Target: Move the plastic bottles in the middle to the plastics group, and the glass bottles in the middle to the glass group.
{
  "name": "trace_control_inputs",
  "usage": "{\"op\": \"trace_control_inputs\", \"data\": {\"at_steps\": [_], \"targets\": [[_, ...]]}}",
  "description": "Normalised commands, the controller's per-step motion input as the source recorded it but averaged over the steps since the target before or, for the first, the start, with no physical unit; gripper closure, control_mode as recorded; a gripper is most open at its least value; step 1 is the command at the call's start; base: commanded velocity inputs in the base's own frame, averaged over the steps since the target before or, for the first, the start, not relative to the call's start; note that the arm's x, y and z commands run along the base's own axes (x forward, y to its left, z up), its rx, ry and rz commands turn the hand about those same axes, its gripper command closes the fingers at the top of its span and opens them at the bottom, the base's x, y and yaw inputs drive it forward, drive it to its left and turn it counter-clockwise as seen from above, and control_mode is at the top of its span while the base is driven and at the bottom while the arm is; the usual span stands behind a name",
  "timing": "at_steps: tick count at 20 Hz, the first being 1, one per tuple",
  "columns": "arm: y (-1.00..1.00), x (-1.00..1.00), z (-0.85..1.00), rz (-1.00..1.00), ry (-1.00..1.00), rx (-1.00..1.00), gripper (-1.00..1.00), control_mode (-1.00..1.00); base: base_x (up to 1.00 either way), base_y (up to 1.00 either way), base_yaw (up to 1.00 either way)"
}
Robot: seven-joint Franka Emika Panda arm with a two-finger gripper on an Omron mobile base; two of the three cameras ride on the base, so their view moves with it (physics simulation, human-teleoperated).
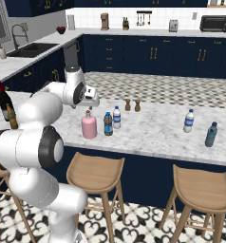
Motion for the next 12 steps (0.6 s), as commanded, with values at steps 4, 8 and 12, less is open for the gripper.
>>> {"op": "trace_control_inputs", "data": {"at_steps": [4, 8, 12], "targets": [[0.00, 0.10, -0.30, 0.00, -0.01, 0.00, -1.00, -1.00, 0.00, 0.00, 0.00], [0.00, 0.21, -0.24, 0.00, -0.06, 0.00, -1.00, -1.00, 0.00, 0.00, 0.00], [0.00, 0.37, -0.01, 0.00, -0.01, 0.00, -1.00, -1.00, 0.00, 0.00, 0.00]]}}
